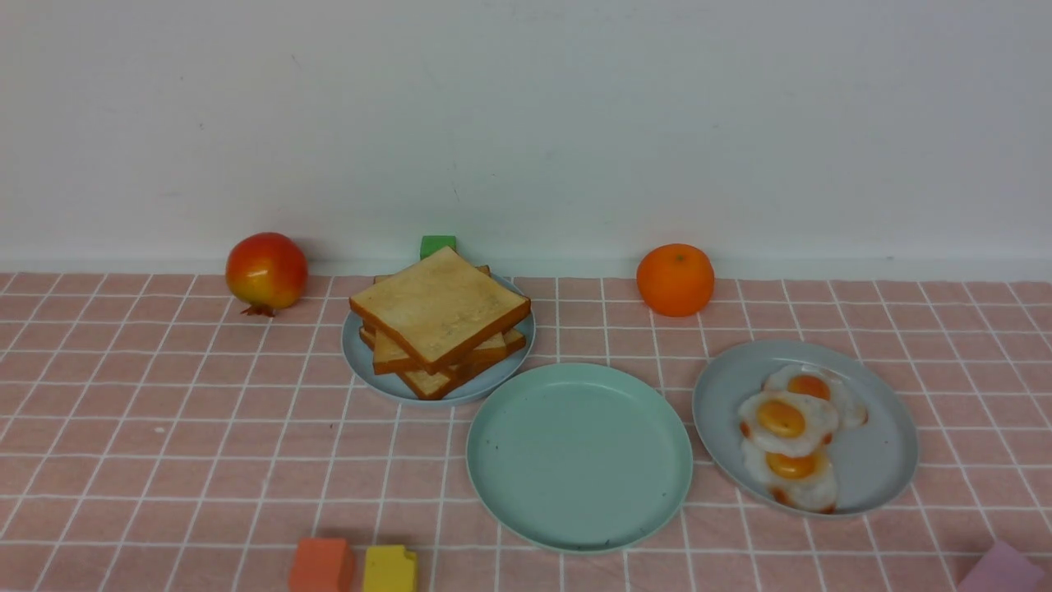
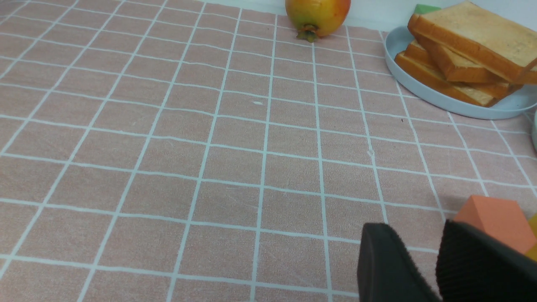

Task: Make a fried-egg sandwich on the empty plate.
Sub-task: Use the left arm to grab a slice of bread

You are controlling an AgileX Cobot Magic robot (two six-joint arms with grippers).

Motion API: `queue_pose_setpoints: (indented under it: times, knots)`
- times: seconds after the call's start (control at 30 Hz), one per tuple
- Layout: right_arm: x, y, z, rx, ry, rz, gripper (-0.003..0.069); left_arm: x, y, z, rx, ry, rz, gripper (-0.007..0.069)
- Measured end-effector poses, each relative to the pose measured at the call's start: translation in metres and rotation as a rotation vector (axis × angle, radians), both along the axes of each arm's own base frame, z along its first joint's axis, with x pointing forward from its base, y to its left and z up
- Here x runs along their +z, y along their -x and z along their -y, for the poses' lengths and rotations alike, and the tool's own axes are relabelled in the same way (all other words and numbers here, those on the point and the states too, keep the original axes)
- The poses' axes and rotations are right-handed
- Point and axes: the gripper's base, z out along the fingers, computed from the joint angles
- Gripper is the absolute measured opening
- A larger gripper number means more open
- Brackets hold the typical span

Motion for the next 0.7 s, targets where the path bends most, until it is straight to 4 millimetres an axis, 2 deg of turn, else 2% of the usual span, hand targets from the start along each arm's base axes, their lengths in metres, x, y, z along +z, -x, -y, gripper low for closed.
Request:
queue_pose_setpoints:
  times: [0.27,0.4,0.57,0.7]
  knots:
    - [0.000,0.000,0.000,0.000,0.001,0.000,0.0242,0.003,-0.001,0.000,0.000,-0.007,0.037,0.0241]
    - [0.001,0.000,0.000,-0.001,0.002,0.013,0.0242,0.011,-0.002,0.001,0.002,0.072,0.132,0.0241]
    - [0.015,-0.004,0.001,-0.014,-0.008,0.190,0.0242,0.025,-0.003,0.001,0.021,0.307,0.273,0.0241]
    - [0.022,-0.005,0.001,-0.021,-0.020,0.268,0.0242,0.031,-0.003,0.000,0.029,0.379,0.342,0.0241]
